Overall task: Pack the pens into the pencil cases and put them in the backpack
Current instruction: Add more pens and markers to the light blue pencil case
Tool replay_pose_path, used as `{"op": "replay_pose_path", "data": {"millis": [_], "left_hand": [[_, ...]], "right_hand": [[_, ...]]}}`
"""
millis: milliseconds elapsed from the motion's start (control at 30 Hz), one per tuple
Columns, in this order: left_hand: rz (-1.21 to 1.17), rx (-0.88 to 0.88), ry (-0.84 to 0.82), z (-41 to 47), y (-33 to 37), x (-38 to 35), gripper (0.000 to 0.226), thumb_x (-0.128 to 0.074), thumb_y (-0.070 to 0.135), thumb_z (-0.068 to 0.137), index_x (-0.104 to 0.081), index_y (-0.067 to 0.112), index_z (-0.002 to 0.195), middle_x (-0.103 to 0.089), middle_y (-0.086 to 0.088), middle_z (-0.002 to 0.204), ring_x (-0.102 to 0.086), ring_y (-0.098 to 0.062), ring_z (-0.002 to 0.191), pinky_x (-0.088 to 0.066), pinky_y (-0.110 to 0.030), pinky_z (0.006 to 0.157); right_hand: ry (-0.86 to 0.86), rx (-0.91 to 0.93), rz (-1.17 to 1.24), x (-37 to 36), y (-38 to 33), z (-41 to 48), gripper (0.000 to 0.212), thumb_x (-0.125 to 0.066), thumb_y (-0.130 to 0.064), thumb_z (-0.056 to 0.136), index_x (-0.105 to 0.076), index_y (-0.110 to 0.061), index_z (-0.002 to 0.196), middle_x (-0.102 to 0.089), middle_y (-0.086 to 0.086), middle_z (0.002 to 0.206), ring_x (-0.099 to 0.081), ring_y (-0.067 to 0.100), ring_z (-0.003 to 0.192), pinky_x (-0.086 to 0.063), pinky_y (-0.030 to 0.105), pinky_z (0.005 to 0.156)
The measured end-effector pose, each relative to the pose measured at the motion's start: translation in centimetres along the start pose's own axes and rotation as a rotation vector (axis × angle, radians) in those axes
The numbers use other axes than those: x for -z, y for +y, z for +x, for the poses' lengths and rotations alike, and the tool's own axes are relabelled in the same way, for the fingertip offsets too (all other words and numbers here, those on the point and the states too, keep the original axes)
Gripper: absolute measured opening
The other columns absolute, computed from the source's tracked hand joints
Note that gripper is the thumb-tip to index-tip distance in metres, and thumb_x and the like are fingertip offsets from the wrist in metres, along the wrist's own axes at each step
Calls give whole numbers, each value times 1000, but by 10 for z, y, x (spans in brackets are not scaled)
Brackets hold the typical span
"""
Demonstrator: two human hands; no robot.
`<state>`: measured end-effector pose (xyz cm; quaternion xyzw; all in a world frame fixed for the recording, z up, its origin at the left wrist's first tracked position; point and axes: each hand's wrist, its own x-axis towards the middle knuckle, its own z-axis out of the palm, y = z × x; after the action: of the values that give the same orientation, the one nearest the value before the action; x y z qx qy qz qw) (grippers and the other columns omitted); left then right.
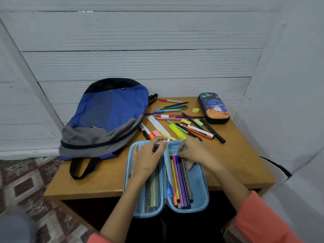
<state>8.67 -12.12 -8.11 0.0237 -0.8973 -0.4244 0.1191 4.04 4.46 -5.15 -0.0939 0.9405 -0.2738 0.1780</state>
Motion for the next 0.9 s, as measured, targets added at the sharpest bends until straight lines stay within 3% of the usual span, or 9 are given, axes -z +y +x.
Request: {"op": "replay_pose_path", "data": {"millis": [100,167,233,300,500,733,900], "left_hand": [[-19,0,6,1,-1,-1,20,-41,53,98,-59,47,106,-55,19,66,-53,2,73,-26,-55,111],[-12,6,3,1,-1,0,20,-40,54,98,-58,48,106,-61,18,74,-55,1,79,-22,-53,112],[-8,13,-1,1,0,0,22,-40,53,98,-59,46,108,-60,19,74,-55,1,80,-20,-50,113],[-2,13,-2,0,2,1,24,-40,52,98,-60,44,109,-57,21,69,-55,1,79,-20,-50,113],[2,16,-10,-1,3,1,20,-39,52,99,-56,46,107,-59,20,72,-57,-3,82,-17,-49,115],[-5,14,-2,-1,1,2,23,-41,49,99,-60,41,110,-53,21,61,-54,0,74,-21,-51,113],[-37,5,-11,0,-2,0,27,-38,60,95,-58,47,107,-64,18,82,-60,-2,87,-21,-50,113]], "right_hand": [[80,27,115,0,6,5,4,-61,-13,91,-64,-11,92,-70,11,69,-69,19,55,-55,25,51],[274,38,129,6,12,15,6,-61,-16,92,-65,-16,88,-68,4,66,-65,15,52,-49,23,47],[476,24,77,14,19,26,6,-62,-19,91,-68,-20,91,-68,-1,82,-63,12,70,-40,20,51],[572,-25,-11,19,28,36,11,-62,-21,91,-71,-22,98,-69,1,97,-62,16,88,-36,22,55],[539,-6,-211,12,54,55,25,-66,-28,90,-71,-27,114,-67,2,116,-61,22,107,-49,34,78],[636,30,-272,4,55,54,17,-65,-32,90,-74,-22,101,-62,2,116,-60,20,106,-40,28,69],[632,-8,-200,5,57,59,14,-67,-28,89,-72,-15,92,-57,4,112,-57,20,107,-38,28,65]]}}
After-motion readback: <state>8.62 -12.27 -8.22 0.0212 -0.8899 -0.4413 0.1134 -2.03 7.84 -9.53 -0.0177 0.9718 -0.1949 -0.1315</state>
